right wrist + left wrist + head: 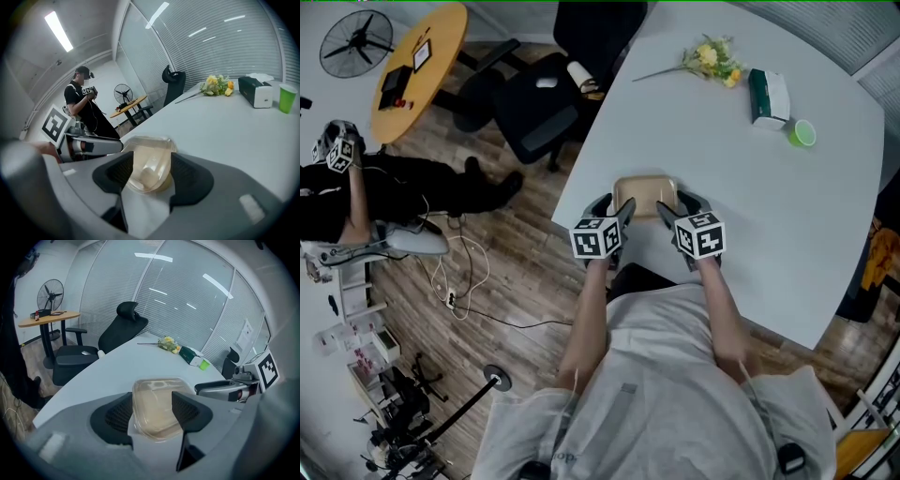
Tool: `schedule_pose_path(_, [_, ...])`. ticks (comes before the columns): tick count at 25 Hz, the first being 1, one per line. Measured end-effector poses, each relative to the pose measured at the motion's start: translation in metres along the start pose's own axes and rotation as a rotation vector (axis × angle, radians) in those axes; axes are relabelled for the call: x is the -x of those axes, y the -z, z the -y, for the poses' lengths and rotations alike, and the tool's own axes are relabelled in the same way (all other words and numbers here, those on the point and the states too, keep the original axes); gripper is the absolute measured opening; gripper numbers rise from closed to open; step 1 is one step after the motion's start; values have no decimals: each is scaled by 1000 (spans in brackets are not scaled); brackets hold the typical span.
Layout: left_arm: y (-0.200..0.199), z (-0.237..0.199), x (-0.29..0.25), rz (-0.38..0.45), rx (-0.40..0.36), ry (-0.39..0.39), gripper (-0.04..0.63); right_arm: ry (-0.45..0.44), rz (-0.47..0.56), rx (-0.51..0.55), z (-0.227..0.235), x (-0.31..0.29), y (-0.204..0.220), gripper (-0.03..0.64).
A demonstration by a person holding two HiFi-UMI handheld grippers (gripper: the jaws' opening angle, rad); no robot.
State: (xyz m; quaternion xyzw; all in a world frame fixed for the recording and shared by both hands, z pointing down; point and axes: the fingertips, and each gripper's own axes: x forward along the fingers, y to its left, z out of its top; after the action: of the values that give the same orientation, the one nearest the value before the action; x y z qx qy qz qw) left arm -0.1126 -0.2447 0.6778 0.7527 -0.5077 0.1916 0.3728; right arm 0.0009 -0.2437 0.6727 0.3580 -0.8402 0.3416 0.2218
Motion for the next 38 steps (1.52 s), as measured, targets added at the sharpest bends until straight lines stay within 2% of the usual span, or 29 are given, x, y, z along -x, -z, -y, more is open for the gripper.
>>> schedule_pose_path(21, [-3,7,17,37,1,33,268,31,31,16,-10,11,-6,239])
schedule_pose_path(38, [-18,26,45,111,-12,67,268,81,100,43,-24,38,-17,236])
